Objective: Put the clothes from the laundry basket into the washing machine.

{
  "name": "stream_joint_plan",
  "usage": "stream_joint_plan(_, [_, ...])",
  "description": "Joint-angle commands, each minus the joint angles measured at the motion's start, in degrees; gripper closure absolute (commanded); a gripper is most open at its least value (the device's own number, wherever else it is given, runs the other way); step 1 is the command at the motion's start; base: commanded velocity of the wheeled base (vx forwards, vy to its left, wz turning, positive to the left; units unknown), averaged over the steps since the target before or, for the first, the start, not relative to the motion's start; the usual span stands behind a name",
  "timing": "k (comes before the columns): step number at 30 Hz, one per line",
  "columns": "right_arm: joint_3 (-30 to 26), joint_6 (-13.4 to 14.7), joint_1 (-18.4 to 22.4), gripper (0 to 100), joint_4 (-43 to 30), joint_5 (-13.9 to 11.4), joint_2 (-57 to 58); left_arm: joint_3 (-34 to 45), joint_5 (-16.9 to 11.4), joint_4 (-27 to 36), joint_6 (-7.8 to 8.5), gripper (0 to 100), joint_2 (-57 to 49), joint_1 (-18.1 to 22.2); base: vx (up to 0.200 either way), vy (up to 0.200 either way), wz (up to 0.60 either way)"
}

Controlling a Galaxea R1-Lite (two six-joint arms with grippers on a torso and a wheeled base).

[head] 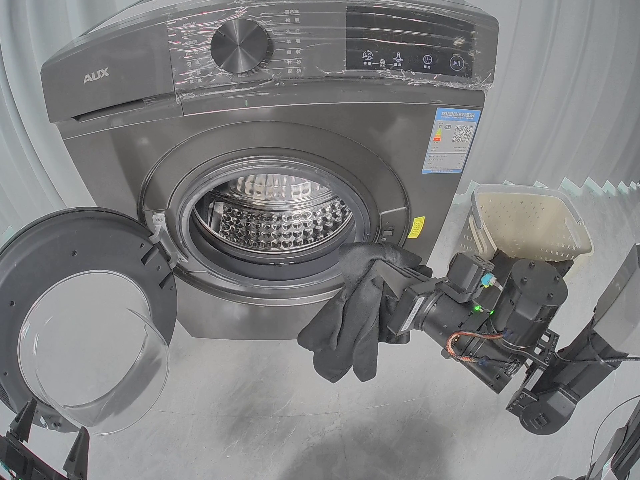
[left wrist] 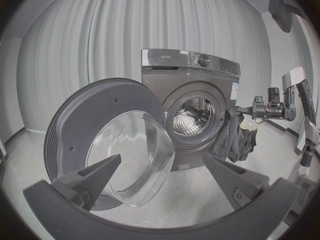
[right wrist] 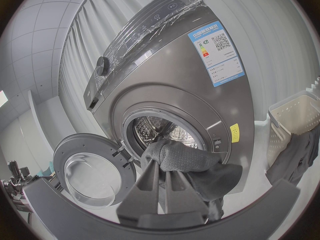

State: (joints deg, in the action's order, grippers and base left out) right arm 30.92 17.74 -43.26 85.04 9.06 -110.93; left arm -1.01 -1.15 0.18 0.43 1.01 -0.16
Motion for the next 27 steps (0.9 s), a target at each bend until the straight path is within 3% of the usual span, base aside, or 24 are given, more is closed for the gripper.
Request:
stream_joint_plan(1, [0.2, -0.1, -0.2, 100, 0.2, 0.1, -0.7, 0.9, 0.0, 0.0, 0.01, 0, -0.9, 0.0, 0.0, 0.0, 0.0])
stream_joint_plan(2, [0.3, -0.1, -0.2, 100, 0.3, 0.1, -0.7, 0.9, 0.1, 0.0, -0.69, 0, -0.9, 0.0, 0.0, 0.0, 0.0])
stream_joint_plan(8, [0.8, -0.6, -0.3, 100, 0.2, 0.1, -0.7, 0.9, 0.0, -0.1, -0.69, 0, -0.9, 0.0, 0.0, 0.2, 0.0])
stream_joint_plan(21, [-0.5, -3.5, -3.6, 100, 0.9, 0.4, -0.4, 1.0, -0.9, -0.2, 0.54, 0, -1.0, 0.1, 0.0, 0.0, 0.0])
stream_joint_plan(27, [-0.2, -3.6, -5.1, 100, 0.9, 3.1, -0.2, 1.0, -1.8, -0.3, 0.8, 0, -1.0, 0.1, 0.0, 0.0, 0.0])
